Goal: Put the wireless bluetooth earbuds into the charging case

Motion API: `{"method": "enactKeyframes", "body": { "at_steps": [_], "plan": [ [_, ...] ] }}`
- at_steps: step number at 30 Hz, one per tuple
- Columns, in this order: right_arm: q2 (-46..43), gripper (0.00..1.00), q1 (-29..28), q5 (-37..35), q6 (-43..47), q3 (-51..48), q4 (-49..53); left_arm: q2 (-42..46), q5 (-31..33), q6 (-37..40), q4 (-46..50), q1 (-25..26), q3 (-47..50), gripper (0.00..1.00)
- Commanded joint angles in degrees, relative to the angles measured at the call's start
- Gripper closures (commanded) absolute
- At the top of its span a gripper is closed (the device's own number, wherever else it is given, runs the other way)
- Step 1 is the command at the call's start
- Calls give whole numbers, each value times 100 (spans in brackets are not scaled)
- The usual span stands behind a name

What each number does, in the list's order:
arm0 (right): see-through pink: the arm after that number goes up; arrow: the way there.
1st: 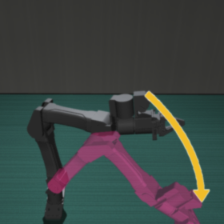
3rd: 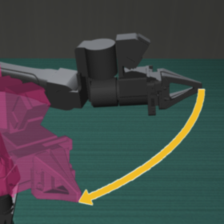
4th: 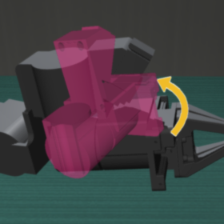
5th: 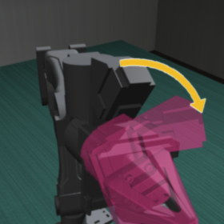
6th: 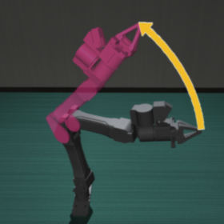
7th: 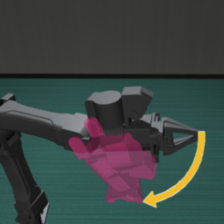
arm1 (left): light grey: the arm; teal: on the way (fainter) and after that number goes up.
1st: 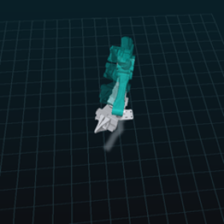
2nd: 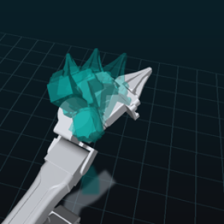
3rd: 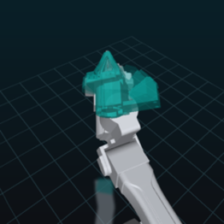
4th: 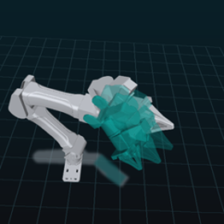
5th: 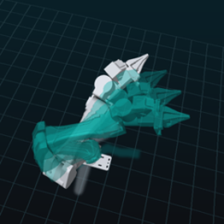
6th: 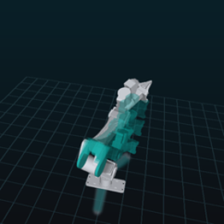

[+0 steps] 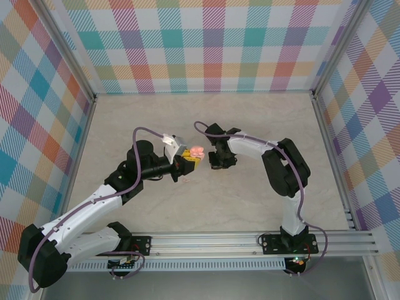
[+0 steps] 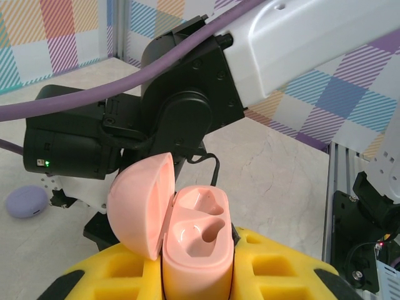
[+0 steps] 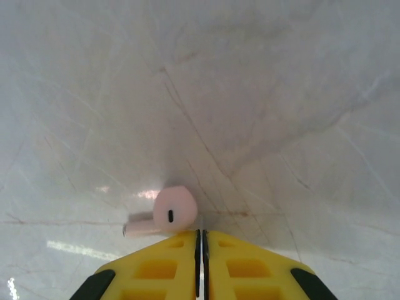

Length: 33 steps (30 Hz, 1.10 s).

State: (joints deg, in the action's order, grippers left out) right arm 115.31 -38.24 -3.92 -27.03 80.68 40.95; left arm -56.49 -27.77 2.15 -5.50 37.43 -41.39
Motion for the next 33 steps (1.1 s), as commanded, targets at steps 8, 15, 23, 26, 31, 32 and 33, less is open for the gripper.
{"method": "enactKeyframes", "body": {
  "at_steps": [8,15,23,26,31,32,33],
  "plan": [
    [331,88,8,-263,93,495,371,105,7,67,43,80,52,86],
    [309,87,10,-306,198,562,380,123,8,58,49,80,60,86],
    [-145,81,48,-135,172,484,356,224,17,65,75,79,82,86],
    [-180,70,71,91,92,517,319,235,7,60,75,80,86,86],
    [-3,58,69,236,-232,719,421,259,5,57,66,80,109,86],
    [49,56,70,264,-286,774,457,256,4,64,66,78,119,86],
    [115,56,66,290,-347,842,494,261,8,61,62,80,116,86]
  ]
}}
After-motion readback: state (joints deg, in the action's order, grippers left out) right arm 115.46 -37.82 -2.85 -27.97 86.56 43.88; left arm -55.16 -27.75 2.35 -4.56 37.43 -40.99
